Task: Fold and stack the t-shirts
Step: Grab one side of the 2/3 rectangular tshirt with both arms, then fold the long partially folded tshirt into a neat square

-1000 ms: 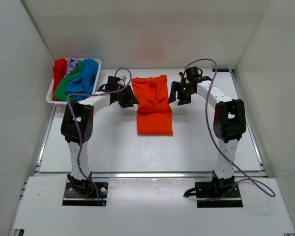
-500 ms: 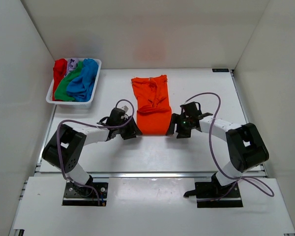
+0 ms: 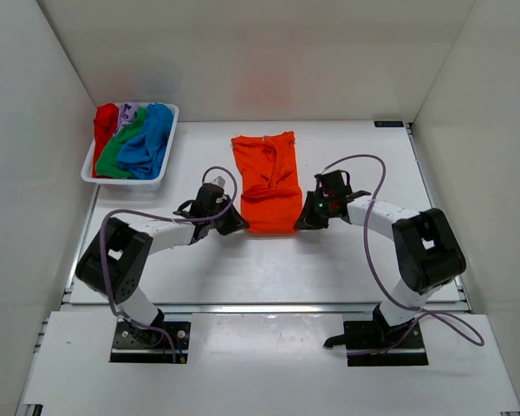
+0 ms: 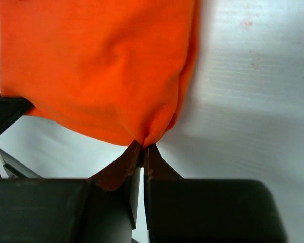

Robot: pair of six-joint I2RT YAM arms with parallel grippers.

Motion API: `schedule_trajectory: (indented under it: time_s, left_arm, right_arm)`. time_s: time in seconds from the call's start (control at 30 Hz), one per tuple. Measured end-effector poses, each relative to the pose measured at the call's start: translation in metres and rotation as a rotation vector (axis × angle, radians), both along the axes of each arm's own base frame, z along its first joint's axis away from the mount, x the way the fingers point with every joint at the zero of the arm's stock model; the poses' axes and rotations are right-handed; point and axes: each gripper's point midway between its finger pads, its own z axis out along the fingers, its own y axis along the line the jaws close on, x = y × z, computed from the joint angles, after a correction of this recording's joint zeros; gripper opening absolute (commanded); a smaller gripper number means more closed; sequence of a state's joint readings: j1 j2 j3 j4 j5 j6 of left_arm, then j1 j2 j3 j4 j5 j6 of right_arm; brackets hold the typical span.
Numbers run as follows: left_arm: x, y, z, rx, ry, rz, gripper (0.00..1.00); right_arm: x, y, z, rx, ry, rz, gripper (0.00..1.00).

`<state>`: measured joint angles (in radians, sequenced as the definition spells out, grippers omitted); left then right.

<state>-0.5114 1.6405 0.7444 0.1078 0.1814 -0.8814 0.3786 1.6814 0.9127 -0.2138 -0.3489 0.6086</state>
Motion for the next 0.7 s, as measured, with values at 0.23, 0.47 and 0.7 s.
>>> schedule_trajectory:
  time_s: [0.23,0.47,0.7]
  left_arm:
    - [0.003,0.001,0.075,-0.020,-0.153,-0.054,0.00]
    - [-0.083,-0.001,0.055,-0.012,-0.093,-0.205,0.00]
    - [-0.167,0.010,0.011,-0.026,0.085,-0.305,0.00]
  right_arm:
    - [0.003,0.003,0.075,0.041,-0.166,0.037,0.00]
    - [-0.087,0.001,0.041,0.017,-0.052,0.144,0.00]
    - [-0.169,-0.003,0.017,0.035,0.117,0.237,0.00]
